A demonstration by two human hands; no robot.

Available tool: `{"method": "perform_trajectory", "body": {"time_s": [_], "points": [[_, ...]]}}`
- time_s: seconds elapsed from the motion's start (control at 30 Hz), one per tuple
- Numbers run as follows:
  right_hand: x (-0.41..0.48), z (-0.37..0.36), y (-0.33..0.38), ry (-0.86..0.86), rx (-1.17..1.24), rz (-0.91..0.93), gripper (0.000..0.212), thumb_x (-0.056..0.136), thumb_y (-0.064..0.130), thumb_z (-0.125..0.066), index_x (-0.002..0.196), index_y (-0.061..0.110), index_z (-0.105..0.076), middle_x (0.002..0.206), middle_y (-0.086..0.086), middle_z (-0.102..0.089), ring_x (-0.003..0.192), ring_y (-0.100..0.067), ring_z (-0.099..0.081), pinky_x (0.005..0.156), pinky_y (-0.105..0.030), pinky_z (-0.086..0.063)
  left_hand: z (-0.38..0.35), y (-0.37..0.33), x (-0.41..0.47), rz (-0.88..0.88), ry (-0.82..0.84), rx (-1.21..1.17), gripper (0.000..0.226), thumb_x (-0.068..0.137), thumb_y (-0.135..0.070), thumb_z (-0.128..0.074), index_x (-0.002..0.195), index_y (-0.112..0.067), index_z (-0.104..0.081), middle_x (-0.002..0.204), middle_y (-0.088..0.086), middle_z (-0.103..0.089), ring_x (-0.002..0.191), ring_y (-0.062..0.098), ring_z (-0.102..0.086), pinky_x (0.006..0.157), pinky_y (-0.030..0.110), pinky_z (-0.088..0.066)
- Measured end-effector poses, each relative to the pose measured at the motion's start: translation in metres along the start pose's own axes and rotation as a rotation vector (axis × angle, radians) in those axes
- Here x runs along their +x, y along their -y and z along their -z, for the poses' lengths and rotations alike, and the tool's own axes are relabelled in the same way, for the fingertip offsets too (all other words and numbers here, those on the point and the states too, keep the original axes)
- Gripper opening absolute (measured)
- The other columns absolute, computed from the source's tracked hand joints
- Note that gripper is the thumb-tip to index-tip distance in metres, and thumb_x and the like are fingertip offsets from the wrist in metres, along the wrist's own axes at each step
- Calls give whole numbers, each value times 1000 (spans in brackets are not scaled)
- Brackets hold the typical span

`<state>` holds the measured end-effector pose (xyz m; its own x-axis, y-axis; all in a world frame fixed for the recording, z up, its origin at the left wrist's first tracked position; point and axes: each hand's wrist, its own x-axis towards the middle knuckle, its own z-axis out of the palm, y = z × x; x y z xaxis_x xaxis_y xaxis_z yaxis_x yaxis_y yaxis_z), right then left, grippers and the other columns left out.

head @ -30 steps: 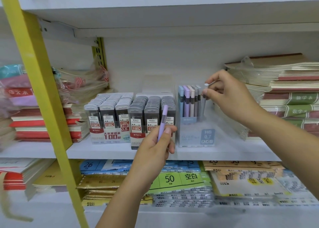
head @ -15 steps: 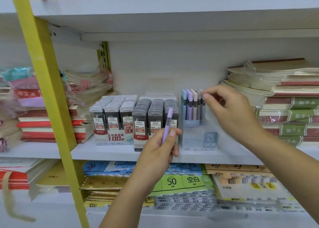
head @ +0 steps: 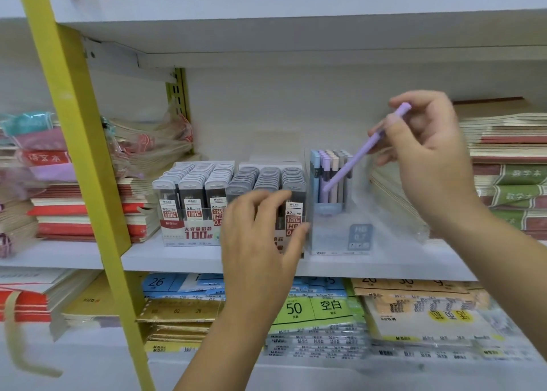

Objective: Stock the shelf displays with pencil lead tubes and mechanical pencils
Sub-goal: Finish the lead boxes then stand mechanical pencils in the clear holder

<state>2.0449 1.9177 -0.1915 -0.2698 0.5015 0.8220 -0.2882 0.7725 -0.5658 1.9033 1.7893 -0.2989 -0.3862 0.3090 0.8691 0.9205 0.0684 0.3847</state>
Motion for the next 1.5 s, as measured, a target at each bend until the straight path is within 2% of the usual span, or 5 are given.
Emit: {"method": "perform_trajectory", "body": {"time_s": [0.37, 0.93, 1.2, 1.33, 1.5], "points": [[-1, -17, -31, 347, -410, -9, 14, 95, 24, -58, 109, 26, -60, 89, 7, -67, 80, -17, -69, 76, -47, -57, -28, 21, -7, -86, 67, 314, 111, 70, -58, -74, 158, -19, -19, 167, 12, -11, 156, 29, 1, 124, 57, -1], [11, -25, -60, 334, -698, 39, 19, 85, 24, -71, 102, 20, -63, 84, 4, -59, 85, -16, -48, 65, -16, -28, -30, 29, -10, -132, 95, 273, 100, 75, -53, -74, 156, -23, -23, 167, 12, -7, 156, 30, 1, 124, 56, -6], [-76, -2, -28, 99, -268, -4, 27, 95, 17, -57, 108, 41, -56, 84, 10, -59, 76, -3, -55, 64, -10, -43, 14, 47, -54, -161, 170, 165, 70, 88, -50, -61, 149, -26, -38, 162, 6, -21, 154, 20, -13, 125, 31, -6], [-171, -20, -63, 276, -223, -295, 26, 94, 12, -59, 92, 38, -59, 73, 4, -59, 62, -4, -50, 56, -11, -39, 42, 94, -136, -101, 414, 180, 52, 93, -36, -63, 139, -17, -51, 148, 10, -42, 133, 29, -42, 110, 41, -39], [-322, -50, -147, 731, -423, -791, 14, 96, 14, -54, 107, 20, -60, 96, -2, -59, 76, -22, -58, 64, -30, -46, 61, 157, -253, 544, 1042, 227, 62, 94, -37, -67, 148, -16, -43, 154, 9, -32, 129, 32, -52, 104, 41, -46]]}}
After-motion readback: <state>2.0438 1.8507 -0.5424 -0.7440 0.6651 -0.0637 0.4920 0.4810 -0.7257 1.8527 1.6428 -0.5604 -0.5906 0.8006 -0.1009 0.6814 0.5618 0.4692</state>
